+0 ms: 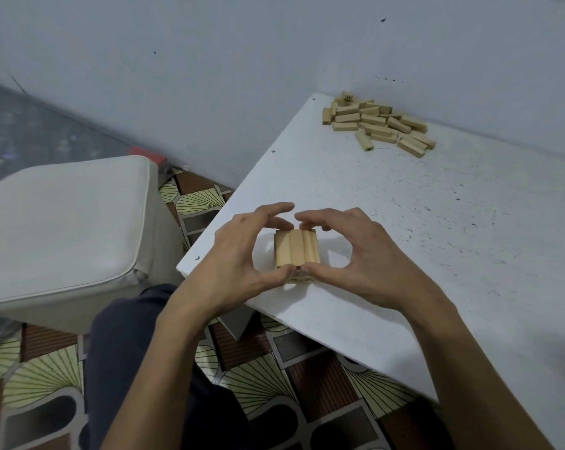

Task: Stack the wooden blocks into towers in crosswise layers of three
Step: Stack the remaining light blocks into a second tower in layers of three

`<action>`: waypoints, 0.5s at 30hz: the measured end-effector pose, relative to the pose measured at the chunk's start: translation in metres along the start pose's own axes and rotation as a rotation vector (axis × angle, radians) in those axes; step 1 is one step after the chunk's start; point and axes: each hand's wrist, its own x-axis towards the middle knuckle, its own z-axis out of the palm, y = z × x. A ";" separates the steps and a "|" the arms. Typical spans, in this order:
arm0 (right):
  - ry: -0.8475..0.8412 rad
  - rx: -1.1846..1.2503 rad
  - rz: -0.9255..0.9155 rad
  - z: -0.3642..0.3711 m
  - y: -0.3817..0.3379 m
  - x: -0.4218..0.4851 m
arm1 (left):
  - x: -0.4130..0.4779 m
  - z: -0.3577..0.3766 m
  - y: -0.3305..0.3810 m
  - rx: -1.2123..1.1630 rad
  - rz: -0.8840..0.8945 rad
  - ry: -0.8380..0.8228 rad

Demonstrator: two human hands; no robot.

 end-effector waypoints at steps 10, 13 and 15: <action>0.004 -0.024 -0.024 0.004 0.002 -0.002 | -0.002 -0.001 -0.004 0.018 0.012 0.007; -0.001 0.005 -0.009 0.003 0.005 -0.004 | -0.003 -0.001 -0.009 0.000 0.005 -0.004; -0.015 0.028 0.010 0.002 0.007 -0.005 | -0.002 -0.001 -0.012 -0.019 0.003 -0.017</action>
